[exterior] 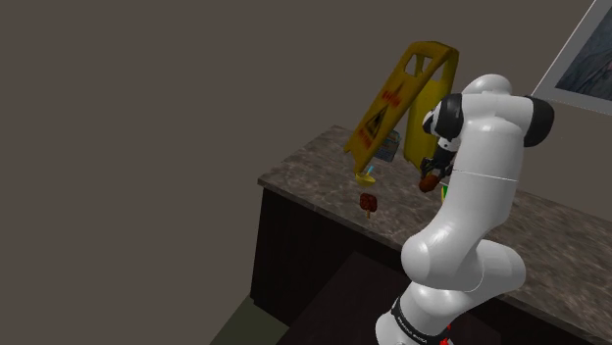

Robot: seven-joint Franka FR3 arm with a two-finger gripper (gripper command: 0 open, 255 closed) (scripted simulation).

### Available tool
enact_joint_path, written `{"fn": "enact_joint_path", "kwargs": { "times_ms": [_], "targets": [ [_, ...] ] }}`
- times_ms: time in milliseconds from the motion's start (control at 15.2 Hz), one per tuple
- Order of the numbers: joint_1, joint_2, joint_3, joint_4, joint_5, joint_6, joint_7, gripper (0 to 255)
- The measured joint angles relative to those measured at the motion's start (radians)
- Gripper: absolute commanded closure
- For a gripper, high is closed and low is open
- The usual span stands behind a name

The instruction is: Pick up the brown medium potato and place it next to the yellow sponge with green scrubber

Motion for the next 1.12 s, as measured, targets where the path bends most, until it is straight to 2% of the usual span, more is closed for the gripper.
{"fn": "enact_joint_path", "kwargs": {
  "times_ms": [198, 264, 660, 924, 1122],
  "targets": [
    [-0.002, 0.012, 0.002, 0.014, 0.005, -0.007, -0.003, 255],
    [0.0, 0.01, 0.0, 0.008, 0.004, -0.004, -0.002, 0],
    [0.005, 0.01, 0.001, -0.005, 0.002, -0.002, -0.001, 0],
    [0.013, -0.013, -0.005, 0.049, -0.02, -0.087, 0.013, 0],
    [0.014, -0.017, -0.006, 0.066, -0.024, -0.109, 0.017, 0]
  ]
}}
